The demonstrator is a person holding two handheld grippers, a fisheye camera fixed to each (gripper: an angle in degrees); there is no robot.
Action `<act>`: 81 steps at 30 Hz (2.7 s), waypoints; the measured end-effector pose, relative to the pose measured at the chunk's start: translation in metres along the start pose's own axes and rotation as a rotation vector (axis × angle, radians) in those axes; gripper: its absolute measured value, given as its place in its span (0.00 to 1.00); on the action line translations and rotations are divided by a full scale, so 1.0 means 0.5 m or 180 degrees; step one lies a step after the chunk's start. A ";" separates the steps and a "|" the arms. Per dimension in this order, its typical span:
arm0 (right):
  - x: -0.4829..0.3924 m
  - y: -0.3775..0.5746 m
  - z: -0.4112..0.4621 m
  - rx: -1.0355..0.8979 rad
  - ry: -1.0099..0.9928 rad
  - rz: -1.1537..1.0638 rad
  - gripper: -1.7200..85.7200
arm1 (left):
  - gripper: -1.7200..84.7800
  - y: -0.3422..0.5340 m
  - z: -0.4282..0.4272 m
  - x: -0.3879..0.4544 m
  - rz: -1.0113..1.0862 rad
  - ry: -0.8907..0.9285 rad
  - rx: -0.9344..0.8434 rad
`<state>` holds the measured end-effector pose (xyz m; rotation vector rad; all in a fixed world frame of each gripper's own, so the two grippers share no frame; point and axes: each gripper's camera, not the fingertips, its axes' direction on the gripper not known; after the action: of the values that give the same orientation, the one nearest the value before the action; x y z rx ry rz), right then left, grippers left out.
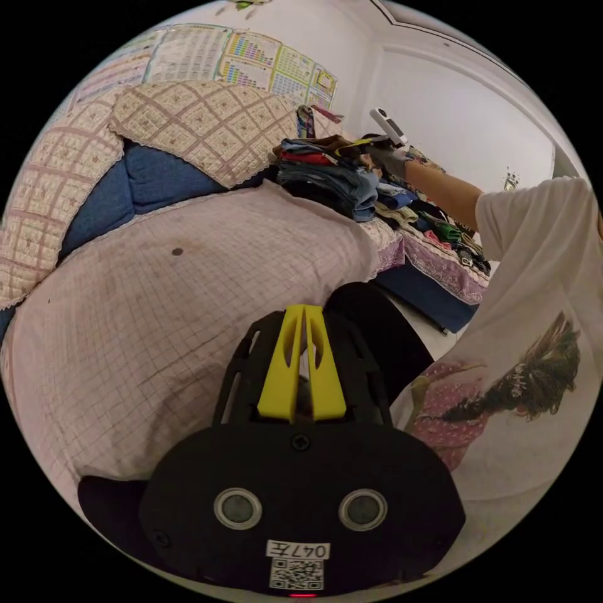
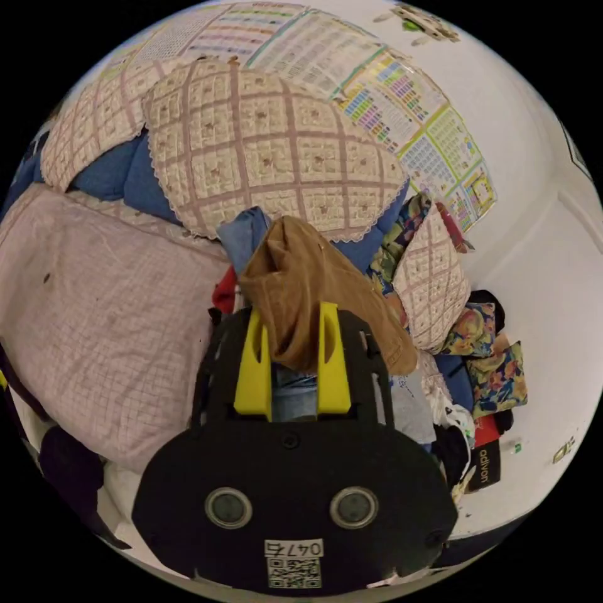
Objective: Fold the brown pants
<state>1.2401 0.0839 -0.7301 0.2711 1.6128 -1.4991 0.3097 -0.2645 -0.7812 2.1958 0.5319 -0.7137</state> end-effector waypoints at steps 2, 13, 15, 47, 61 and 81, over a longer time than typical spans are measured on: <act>0.085 -0.001 -0.043 0.0243 -0.0172 0.0397 0.03 | 0.01 0.000 0.014 -0.014 -0.0026 0.0036 0.0034; 0.284 0.253 -0.239 0.1164 -0.0699 0.0550 0.02 | 0.13 -0.448 0.288 -0.205 -0.0564 0.2265 0.0307; 0.329 0.305 -0.201 0.1105 -0.0987 0.0837 0.02 | 0.16 -0.616 0.456 -0.204 -0.0695 0.2744 -0.0035; 0.697 0.252 -0.838 0.2392 -0.0047 0.0402 0.02 | 0.08 -0.894 -0.067 -0.033 0.0454 0.1487 0.1787; 0.449 -0.160 -0.934 0.2577 -0.2773 -0.0443 0.02 | 0.08 0.059 -0.578 -0.348 -0.0902 0.0503 0.1745; 0.207 -0.577 -0.603 0.0896 -0.3195 -0.0574 0.07 | 0.11 0.725 -0.660 -0.567 -0.2243 -0.2409 0.1103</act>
<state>0.8486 0.2391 -0.6435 -0.4384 0.6342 -1.6046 0.4071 -0.2826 -0.2236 1.7864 0.8105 -2.0211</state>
